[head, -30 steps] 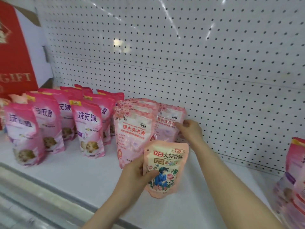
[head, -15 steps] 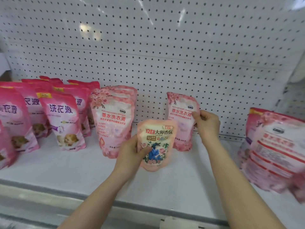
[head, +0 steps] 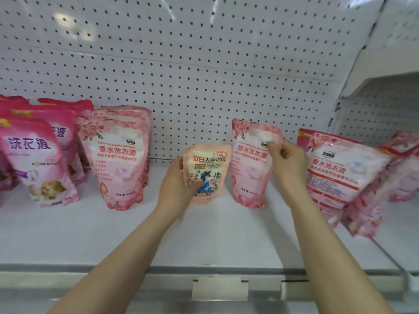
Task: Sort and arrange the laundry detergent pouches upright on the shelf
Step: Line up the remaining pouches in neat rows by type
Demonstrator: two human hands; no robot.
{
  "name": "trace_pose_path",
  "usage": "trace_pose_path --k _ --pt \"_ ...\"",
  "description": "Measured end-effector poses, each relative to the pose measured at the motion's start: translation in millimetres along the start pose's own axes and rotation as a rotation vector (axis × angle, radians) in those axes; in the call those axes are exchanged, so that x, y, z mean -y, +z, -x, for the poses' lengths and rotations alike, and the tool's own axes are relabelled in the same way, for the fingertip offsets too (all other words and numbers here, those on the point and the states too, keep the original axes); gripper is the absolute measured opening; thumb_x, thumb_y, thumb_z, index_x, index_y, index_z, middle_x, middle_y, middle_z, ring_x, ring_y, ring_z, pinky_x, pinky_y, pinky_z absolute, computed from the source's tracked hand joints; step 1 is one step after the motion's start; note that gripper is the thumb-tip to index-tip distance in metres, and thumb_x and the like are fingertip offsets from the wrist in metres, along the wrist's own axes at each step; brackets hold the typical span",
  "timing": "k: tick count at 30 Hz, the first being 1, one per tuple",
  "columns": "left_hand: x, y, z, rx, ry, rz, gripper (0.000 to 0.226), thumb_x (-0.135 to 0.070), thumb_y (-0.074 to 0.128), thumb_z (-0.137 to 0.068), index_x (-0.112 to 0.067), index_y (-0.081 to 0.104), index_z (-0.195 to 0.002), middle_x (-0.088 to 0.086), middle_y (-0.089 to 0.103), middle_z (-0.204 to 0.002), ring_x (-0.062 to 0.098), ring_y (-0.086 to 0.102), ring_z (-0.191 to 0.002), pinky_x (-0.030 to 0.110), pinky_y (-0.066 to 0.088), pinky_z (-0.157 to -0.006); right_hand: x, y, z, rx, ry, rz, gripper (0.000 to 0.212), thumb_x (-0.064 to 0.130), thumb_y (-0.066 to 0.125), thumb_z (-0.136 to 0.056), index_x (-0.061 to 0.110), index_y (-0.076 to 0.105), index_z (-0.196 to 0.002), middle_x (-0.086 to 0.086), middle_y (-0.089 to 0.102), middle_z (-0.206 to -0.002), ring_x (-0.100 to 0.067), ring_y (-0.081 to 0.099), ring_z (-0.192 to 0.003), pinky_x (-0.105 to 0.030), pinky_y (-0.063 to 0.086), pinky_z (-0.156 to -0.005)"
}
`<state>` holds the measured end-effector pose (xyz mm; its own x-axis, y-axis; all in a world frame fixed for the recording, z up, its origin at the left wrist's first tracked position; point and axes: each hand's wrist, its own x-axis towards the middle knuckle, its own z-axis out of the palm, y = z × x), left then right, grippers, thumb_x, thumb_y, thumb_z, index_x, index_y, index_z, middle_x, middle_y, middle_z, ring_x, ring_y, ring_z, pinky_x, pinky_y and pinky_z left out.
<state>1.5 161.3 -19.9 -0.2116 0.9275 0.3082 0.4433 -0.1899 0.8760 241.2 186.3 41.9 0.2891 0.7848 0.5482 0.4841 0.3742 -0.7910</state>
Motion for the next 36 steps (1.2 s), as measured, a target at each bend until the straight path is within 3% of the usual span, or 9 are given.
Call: trace_pose_path --k 4,10,16,21,24,27,29,33,36 --pt "-9.7 -17.0 46.7 -0.067 0.278 -0.154 0.073 -0.023 0.078 -0.077 -0.024 0.039 -0.138 -0.007 0.050 -0.126 0.006 0.051 -0.109 0.024 0.041 -0.086 24.6 -10.6 19.8 -0.140 -0.095 0.024 0.042 0.042 0.051 -0.093 0.008 0.045 -0.068 -0.009 0.043 -0.059 -0.017 0.038 -0.056 -0.038 0.033 -0.054" --pt "0.0 -31.4 78.3 0.078 0.175 -0.057 0.082 -0.033 0.074 -0.081 -0.027 0.024 -0.147 -0.006 0.045 -0.136 0.009 0.050 -0.117 0.030 0.045 -0.096 92.6 -13.1 66.0 -0.132 -0.200 -0.169 0.042 0.028 0.053 -0.096 0.020 0.026 -0.064 -0.002 0.029 -0.061 -0.016 0.027 -0.059 -0.033 0.022 -0.057" --pt "10.1 -68.8 77.6 0.136 0.215 -0.045 0.041 -0.014 0.052 -0.087 -0.023 0.054 -0.127 -0.001 0.060 -0.123 0.013 0.060 -0.110 0.034 0.049 -0.094 126.2 49.2 103.3 0.047 -0.114 -0.447 0.044 0.034 0.055 -0.095 -0.004 0.042 -0.077 -0.011 0.044 -0.072 -0.022 0.040 -0.065 -0.037 0.034 -0.058" --pt "63.0 -149.5 80.1 -0.052 0.146 -0.072 0.037 -0.006 0.052 -0.093 -0.024 0.059 -0.124 -0.007 0.065 -0.120 0.006 0.062 -0.104 0.035 0.051 -0.096 148.3 115.4 122.4 0.121 0.001 -0.549 0.030 0.032 0.056 -0.095 0.025 0.058 -0.067 -0.006 0.058 -0.071 -0.021 0.054 -0.068 -0.039 0.044 -0.062" --pt "73.3 -181.8 78.4 -0.031 0.071 -0.037 0.040 -0.025 0.062 -0.091 -0.027 0.054 -0.130 -0.013 0.061 -0.122 0.001 0.060 -0.105 0.031 0.051 -0.095 161.9 155.5 129.7 0.191 0.027 -0.563 0.025 0.029 0.054 -0.099 0.017 0.061 -0.079 -0.005 0.061 -0.075 -0.019 0.056 -0.070 -0.037 0.045 -0.064" --pt "70.6 -191.5 76.2 0.047 0.038 0.015 0.057 -0.038 0.076 -0.075 -0.050 0.047 -0.122 -0.024 0.060 -0.117 -0.005 0.058 -0.105 0.016 0.046 -0.088 171.4 182.1 134.4 0.217 0.104 -0.622 0.021 0.019 0.053 -0.101 0.014 0.060 -0.082 -0.001 0.062 -0.074 -0.014 0.058 -0.071 -0.034 0.048 -0.065" --pt "74.5 -190.5 71.0 0.046 0.016 0.005 0.068 -0.032 0.079 -0.065 -0.064 0.040 -0.110 -0.031 0.059 -0.110 -0.008 0.059 -0.102 0.014 0.049 -0.082 169.1 189.1 138.9 0.273 0.126 -0.616 0.017 0.014 0.053 -0.101 0.012 0.065 -0.088 0.001 0.067 -0.080 -0.012 0.062 -0.076 -0.033 0.053 -0.070" --pt "84.6 -184.9 62.0 0.035 -0.004 -0.072 0.071 -0.028 0.075 -0.062 -0.045 0.042 -0.122 -0.017 0.062 -0.116 0.009 0.062 -0.104 0.039 0.055 -0.085 166.6 179.4 132.9 0.321 -0.036 -0.477 0.010 0.011 0.062 -0.095 0.014 0.070 -0.100 0.003 0.071 -0.093 -0.008 0.064 -0.083 -0.020 0.051 -0.077" --pt "84.9 -186.1 58.5 0.055 0.003 -0.086 0.068 -0.022 0.077 -0.064 -0.033 0.046 -0.124 -0.014 0.065 -0.109 0.011 0.064 -0.098 0.038 0.055 -0.080 183.7 165.9 110.3 0.330 -0.223 -0.248 0.009 0.017 0.071 -0.089 0.018 0.073 -0.097 0.005 0.074 -0.093 -0.009 0.066 -0.084 -0.019 0.052 -0.077"
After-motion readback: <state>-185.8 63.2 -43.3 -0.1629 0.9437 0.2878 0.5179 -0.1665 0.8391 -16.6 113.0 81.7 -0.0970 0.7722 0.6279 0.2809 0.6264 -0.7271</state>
